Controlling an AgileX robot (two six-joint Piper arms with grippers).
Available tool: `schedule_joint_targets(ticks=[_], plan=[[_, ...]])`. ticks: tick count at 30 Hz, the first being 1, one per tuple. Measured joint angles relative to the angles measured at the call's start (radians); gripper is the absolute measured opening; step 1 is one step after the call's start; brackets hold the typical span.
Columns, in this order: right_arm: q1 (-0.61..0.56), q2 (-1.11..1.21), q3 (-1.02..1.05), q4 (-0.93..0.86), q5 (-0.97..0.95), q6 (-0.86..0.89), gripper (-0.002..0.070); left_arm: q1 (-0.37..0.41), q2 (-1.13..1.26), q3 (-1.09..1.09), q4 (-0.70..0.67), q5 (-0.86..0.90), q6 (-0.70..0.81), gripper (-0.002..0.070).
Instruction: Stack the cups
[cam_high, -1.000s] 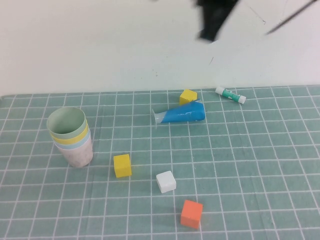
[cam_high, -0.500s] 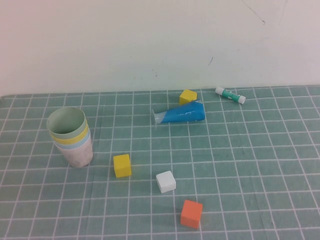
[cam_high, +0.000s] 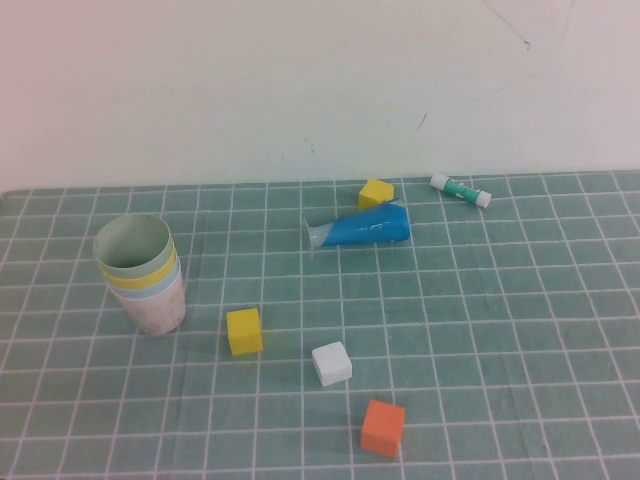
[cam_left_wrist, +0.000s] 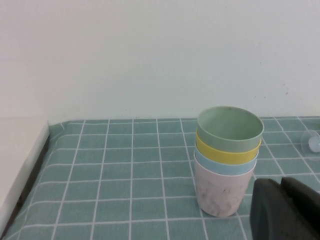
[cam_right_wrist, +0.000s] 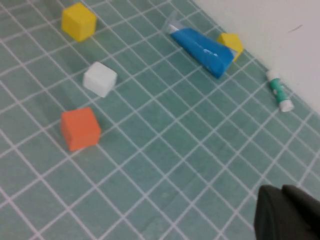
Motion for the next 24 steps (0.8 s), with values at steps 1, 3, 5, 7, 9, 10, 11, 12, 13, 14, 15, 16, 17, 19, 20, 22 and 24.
schedule_joint_targets(ticks=[1, 3, 5, 7, 9, 10, 11, 12, 13, 14, 15, 16, 17, 19, 20, 22, 24], plan=[[0.000, -0.019, 0.036, 0.027, -0.021, 0.000, -0.0002, 0.000, 0.000, 0.000, -0.001, 0.000, 0.000, -0.0002], [0.000, -0.047, 0.094, 0.066, -0.048, 0.002, -0.0002, 0.000, 0.000, 0.000, -0.002, 0.002, 0.002, -0.0002], [0.000, -0.067, 0.143, 0.079, -0.066, 0.002, -0.0002, 0.000, 0.000, 0.000, -0.005, 0.002, 0.002, -0.0002], [0.000, -0.075, 0.186, 0.085, -0.068, 0.002, -0.0002, 0.000, 0.000, 0.000, -0.005, 0.002, 0.002, -0.0002], [0.000, -0.077, 0.222, 0.088, -0.071, 0.002, -0.0002, 0.000, 0.000, 0.000, -0.005, 0.002, 0.002, -0.0002], [0.000, -0.077, 0.239, 0.090, -0.071, 0.002, -0.0002, 0.000, 0.000, 0.000, -0.005, 0.002, 0.002, -0.0002], [0.000, -0.077, 0.251, 0.090, -0.071, 0.002, -0.0002, 0.000, 0.000, 0.000, -0.005, 0.002, 0.002, -0.0002], [0.000, -0.077, 0.265, 0.091, -0.071, 0.002, -0.0002, 0.000, 0.000, 0.000, -0.005, 0.002, 0.002, -0.0002], [0.000, -0.077, 0.277, 0.091, -0.073, 0.002, -0.0002, 0.000, 0.000, 0.000, -0.005, 0.002, 0.002, -0.0002], [0.000, -0.077, 0.286, 0.091, -0.073, 0.002, -0.0002, 0.000, 0.000, 0.000, -0.005, 0.002, 0.002, -0.0002], [0.000, -0.077, 0.294, 0.087, -0.075, -0.003, -0.0002, 0.000, 0.000, 0.000, -0.005, 0.002, 0.002, -0.0002], [0.000, -0.077, 0.302, 0.077, -0.075, -0.006, -0.0002, 0.000, 0.000, 0.000, -0.005, 0.002, 0.002, -0.0002], [0.000, -0.077, 0.304, 0.073, -0.072, -0.005, -0.0002, 0.000, 0.000, 0.000, -0.005, 0.002, 0.002, -0.0002], [0.000, -0.077, 0.304, 0.066, -0.067, -0.007, -0.0002, 0.000, 0.000, 0.000, -0.005, 0.002, 0.002, -0.0002], [0.000, -0.077, 0.304, 0.066, -0.067, -0.007, -0.0002, 0.000, 0.000, 0.000, -0.005, 0.002, 0.002, -0.0002], [0.000, -0.077, 0.304, 0.066, -0.083, -0.007, -0.0002, 0.000, 0.000, 0.000, -0.005, 0.002, 0.002, -0.0002], [0.000, -0.083, 0.304, 0.053, -0.117, -0.008, -0.0002, 0.000, 0.000, 0.000, -0.005, 0.002, 0.002, -0.0002]])
